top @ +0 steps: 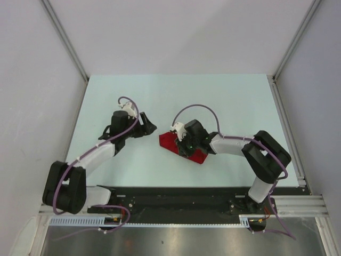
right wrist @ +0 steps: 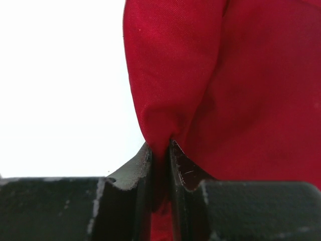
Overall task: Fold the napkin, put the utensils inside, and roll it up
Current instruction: Roll the napkin with the utensil
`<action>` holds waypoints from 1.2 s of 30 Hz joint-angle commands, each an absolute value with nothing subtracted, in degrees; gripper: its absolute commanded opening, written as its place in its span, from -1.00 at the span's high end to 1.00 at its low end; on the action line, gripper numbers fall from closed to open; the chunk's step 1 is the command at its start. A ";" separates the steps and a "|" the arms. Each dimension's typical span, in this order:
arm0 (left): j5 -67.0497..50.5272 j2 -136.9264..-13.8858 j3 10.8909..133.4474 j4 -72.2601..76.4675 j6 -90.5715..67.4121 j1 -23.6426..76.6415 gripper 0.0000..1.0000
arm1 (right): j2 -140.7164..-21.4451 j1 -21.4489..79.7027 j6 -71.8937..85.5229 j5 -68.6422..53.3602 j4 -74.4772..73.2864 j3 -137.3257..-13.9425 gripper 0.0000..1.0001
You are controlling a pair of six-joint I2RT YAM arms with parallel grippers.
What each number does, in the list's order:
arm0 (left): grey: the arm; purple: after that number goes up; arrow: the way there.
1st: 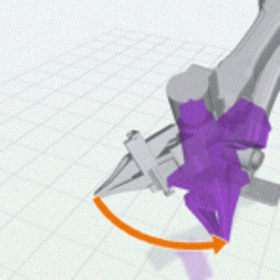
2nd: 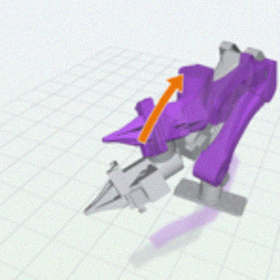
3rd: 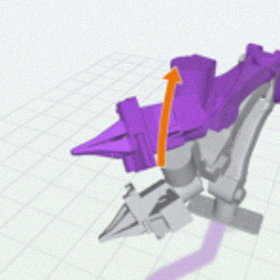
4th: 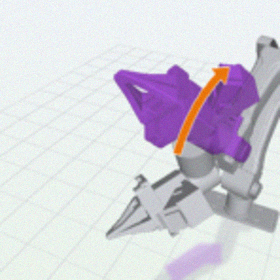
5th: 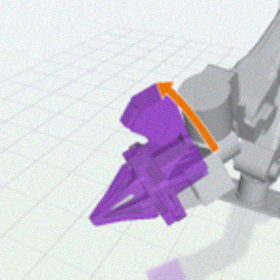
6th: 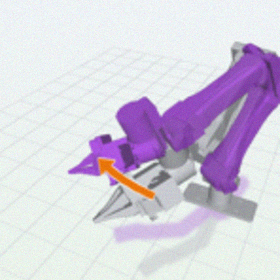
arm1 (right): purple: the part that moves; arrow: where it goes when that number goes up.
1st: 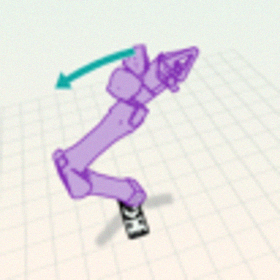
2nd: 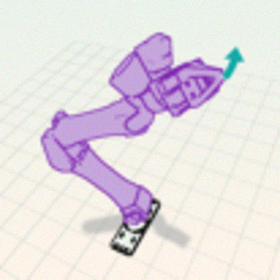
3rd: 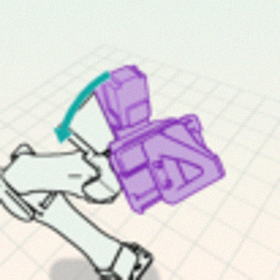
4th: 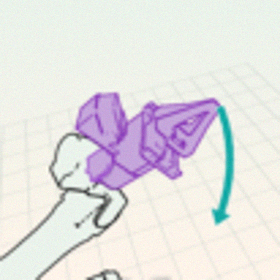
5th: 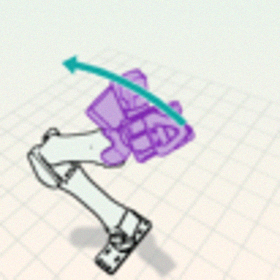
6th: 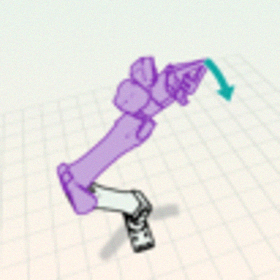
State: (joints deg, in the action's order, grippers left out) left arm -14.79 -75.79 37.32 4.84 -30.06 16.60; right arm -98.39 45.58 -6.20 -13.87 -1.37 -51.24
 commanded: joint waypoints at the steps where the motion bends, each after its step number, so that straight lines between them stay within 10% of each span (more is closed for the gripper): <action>1: -14.49 -72.25 33.58 7.64 -31.03 16.70 -0.58 | -102.04 42.37 -1.59 -29.51 -3.43 -51.85 0.81; 11: -23.90 -80.50 32.61 14.67 -31.29 18.28 -0.64 | -112.49 35.33 5.01 -52.01 -2.90 -58.18 0.86; 28: -28.04 -91.49 35.07 22.06 -27.78 20.56 -0.72 | -118.21 32.96 5.36 -57.04 -3.16 -59.41 0.88; 36: -28.13 -92.46 35.86 20.13 -26.46 21.80 -0.30 | -119.26 31.20 6.59 -57.74 -2.46 -59.50 0.88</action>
State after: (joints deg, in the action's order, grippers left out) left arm -26.48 -91.66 34.30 19.81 -28.08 21.28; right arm -116.84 31.88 6.72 -59.57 0.32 -59.81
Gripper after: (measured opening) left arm 0.704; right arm 0.185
